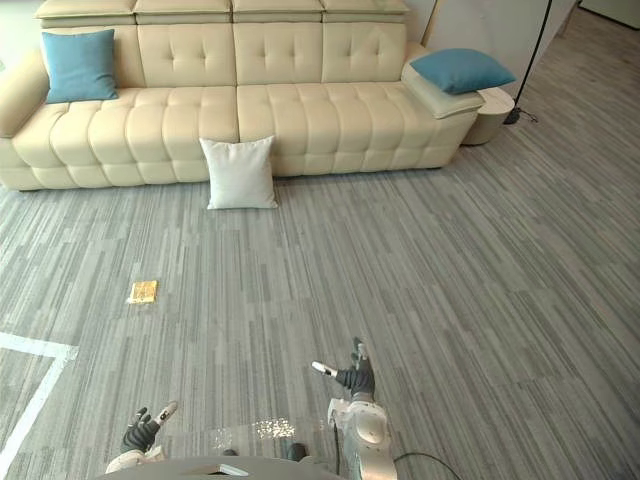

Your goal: Pick up cushions and gather them together orderly.

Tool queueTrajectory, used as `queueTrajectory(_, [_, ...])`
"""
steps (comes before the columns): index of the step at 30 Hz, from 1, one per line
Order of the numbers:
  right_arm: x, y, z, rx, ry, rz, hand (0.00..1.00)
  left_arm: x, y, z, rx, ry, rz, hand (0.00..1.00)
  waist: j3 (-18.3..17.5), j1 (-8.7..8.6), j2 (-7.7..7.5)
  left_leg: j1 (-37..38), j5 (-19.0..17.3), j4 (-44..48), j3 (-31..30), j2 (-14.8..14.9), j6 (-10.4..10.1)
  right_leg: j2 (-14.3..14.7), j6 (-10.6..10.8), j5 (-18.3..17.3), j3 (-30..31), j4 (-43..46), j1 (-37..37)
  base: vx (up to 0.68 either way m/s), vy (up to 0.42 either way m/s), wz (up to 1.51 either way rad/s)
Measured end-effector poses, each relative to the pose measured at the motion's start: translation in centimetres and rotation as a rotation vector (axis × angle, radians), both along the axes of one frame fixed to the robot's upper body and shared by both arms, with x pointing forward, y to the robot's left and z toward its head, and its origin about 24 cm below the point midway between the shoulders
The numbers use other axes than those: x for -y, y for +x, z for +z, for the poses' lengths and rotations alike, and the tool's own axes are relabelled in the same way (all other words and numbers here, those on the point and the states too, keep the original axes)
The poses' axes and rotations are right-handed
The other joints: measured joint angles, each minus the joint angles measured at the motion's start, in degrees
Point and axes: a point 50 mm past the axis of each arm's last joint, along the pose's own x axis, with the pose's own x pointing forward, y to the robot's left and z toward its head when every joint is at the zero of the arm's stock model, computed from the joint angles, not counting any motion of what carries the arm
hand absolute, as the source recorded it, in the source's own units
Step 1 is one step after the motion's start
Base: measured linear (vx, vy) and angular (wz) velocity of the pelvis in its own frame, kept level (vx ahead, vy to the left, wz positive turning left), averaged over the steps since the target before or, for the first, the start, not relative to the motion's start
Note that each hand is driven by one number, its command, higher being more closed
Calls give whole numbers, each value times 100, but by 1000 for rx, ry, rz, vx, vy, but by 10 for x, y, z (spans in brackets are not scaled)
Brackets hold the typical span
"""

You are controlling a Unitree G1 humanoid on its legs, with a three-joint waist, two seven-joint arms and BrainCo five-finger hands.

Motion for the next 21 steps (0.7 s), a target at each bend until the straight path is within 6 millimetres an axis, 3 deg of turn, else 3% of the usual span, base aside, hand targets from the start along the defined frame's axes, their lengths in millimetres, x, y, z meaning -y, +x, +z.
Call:
queueTrajectory(7, [10, -17, -18, -149, 5, -34, 0, 1, 3, -3, -34, 4, -59, 0, -11, 29, -5, 33, -16, -12, -9, -1, -29, 0, 22, -21, -14, -2, 70, 0, 0, 0])
queueTrajectory(11, [17, -26, -25, -204, 55, -148, 0, 2, 4, -4, -44, -17, -61, 0, -10, 42, 0, 32, -12, -51, -15, -3, -30, -1, 34, -40, -28, 0, 75, 0, 0, 0])
queueTrajectory(21, [23, -32, -27, -227, 88, -245, 0, 3, 4, -5, -40, -35, -55, 0, -3, 76, 20, 76, 11, -57, -27, -7, 4, -5, 23, -47, -65, 16, 87, 1, -2, 1])
